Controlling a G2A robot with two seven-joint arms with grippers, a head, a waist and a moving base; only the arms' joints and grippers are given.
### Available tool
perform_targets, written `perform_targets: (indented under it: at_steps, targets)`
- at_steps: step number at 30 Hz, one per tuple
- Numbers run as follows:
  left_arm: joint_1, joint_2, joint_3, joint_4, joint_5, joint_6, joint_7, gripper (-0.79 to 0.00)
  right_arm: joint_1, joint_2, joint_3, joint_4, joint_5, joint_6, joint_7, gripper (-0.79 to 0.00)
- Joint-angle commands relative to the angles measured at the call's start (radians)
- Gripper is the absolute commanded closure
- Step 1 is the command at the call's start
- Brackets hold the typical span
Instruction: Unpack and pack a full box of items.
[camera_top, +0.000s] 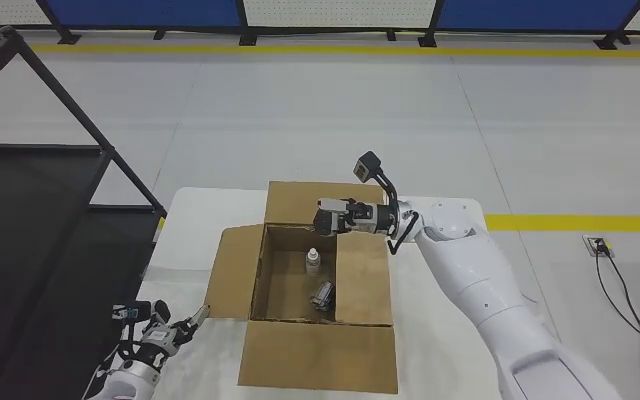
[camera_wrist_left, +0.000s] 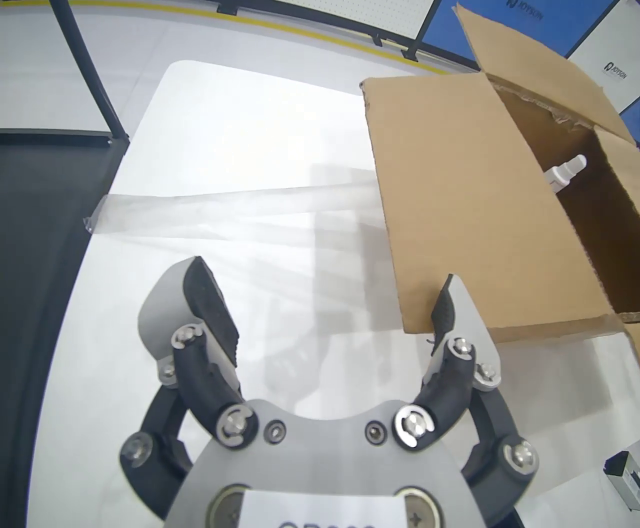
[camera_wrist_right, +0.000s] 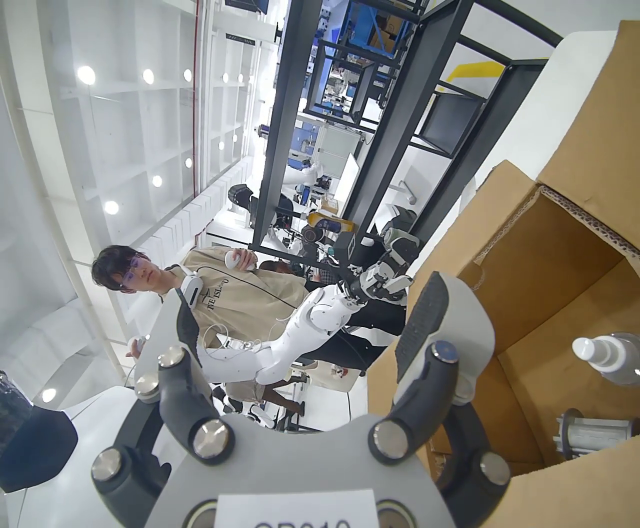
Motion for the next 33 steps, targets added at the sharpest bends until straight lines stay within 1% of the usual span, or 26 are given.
perform_targets:
  at_steps: [1, 10, 15, 20, 25, 30, 33]
  targets:
    - [-0.004, 0.000, -0.001, 0.011, 0.002, -0.001, -0.002, -0.785, -0.004, 0.002, 0.002, -0.009, -0.007, 0.002, -0.001, -0.785]
    - [-0.002, -0.001, -0.017, 0.020, -0.012, -0.014, 0.021, -0.785, -0.018, 0.008, 0.009, -0.041, -0.029, 0.014, -0.015, -0.785]
    - [0.012, 0.001, -0.033, 0.001, 0.006, -0.063, 0.056, -0.785, -0.025, 0.010, 0.009, -0.058, -0.046, 0.018, -0.021, -0.785]
    - [0.038, 0.003, -0.063, -0.040, 0.020, -0.109, 0.114, -0.785, -0.041, 0.016, 0.011, -0.095, -0.078, 0.021, -0.042, -0.785]
    - [0.048, 0.002, -0.084, -0.067, 0.016, -0.131, 0.173, -0.785, -0.058, 0.026, 0.028, -0.115, -0.093, 0.043, -0.067, -0.785]
    - [0.067, 0.003, -0.113, -0.108, 0.017, -0.175, 0.234, -0.785, -0.072, 0.036, 0.047, -0.127, -0.094, 0.060, -0.065, -0.785]
    - [0.072, 0.002, -0.128, -0.125, -0.001, -0.194, 0.251, -0.785, -0.077, 0.041, 0.054, -0.135, -0.099, 0.069, -0.065, -0.785]
